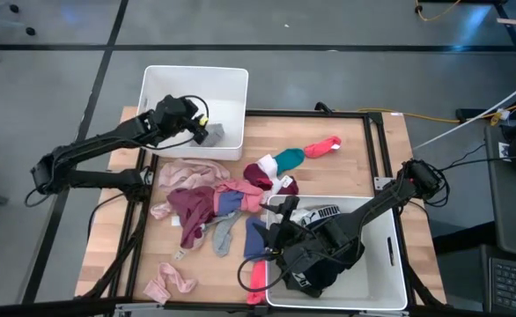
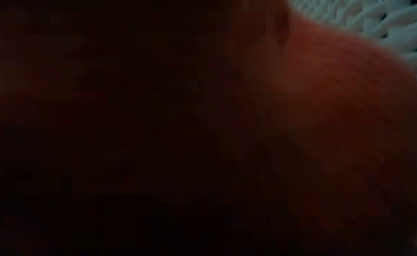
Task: Sort clothes
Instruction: Put the gray underwear into the top white bin, then put the gray sock into the top white bin
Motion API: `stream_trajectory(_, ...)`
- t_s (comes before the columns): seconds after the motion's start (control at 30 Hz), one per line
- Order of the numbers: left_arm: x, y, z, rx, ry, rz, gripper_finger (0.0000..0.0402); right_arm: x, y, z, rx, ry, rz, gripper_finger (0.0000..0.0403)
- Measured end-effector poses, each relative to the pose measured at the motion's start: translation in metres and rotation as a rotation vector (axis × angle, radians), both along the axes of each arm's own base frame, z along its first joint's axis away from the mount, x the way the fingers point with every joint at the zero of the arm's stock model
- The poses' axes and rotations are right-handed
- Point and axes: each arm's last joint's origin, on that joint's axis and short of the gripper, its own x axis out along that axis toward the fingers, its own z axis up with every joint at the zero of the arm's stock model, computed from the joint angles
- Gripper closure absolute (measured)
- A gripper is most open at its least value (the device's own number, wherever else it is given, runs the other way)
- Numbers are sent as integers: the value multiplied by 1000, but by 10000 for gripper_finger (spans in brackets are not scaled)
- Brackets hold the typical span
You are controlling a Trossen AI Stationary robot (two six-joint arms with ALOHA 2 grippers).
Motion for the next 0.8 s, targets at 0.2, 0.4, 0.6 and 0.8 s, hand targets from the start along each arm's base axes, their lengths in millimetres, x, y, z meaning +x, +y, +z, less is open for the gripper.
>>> stream_trajectory(0.2, -2, -25, 48, -22, -116, -161, 215, 0, 0, 0, 0, 0, 0, 123)
stream_trajectory(0.4, -4, -69, 68, -149, -278, -563, 214, 0, 0, 0, 5, -2, -2, 123)
stream_trajectory(0.6, 8, -115, 49, -353, -233, -805, 224, 0, 0, -1, 18, -9, -8, 123)
stream_trajectory(0.8, 21, -160, 16, -477, -105, -907, 227, 0, 0, -1, 19, -9, -8, 123)
